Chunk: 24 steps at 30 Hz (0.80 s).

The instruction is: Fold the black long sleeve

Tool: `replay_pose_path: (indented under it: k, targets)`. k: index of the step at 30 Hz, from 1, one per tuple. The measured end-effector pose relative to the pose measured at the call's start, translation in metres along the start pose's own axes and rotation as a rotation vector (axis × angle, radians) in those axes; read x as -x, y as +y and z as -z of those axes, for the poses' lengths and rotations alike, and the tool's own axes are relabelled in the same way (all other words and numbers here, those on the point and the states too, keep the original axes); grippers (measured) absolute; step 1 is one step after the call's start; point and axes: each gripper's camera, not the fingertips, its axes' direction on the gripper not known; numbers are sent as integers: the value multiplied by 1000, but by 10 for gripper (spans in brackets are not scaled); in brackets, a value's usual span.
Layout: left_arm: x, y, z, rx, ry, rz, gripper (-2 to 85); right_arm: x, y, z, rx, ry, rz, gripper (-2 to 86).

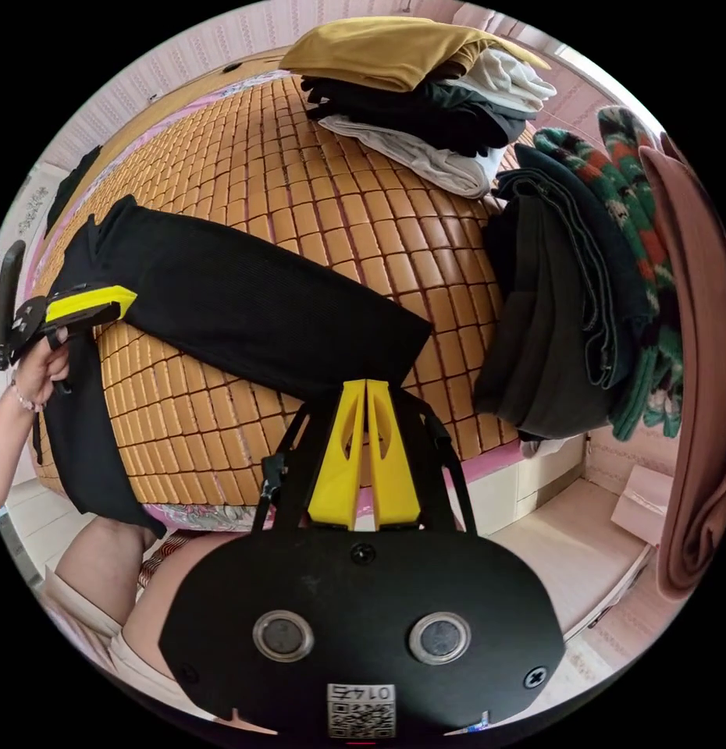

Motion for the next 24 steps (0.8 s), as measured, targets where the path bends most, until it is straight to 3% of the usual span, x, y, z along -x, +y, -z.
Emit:
replay_pose_path:
  k: [4, 9, 12, 17, 21, 24]
  targets:
    - [16, 48, 36, -118, 8, 84, -9, 25, -22, 25, 29, 103, 59, -3]
    - [72, 194, 109, -220, -53, 357, -9, 102, -76, 71, -40, 5, 246, 0]
    - [113, 309, 143, -210, -151, 587, -9, 184, -121, 94, -109, -142, 435, 5]
    - [164, 513, 194, -149, -349, 1013, -7, 406, -176, 134, -194, -317, 945, 31]
    - [192, 664, 234, -136, -485, 1318, 18, 554, -179, 154, -192, -363, 1242, 67]
    - [210, 743, 245, -160, -494, 1468, 47, 649, -176, 152, -186, -263, 1357, 79]
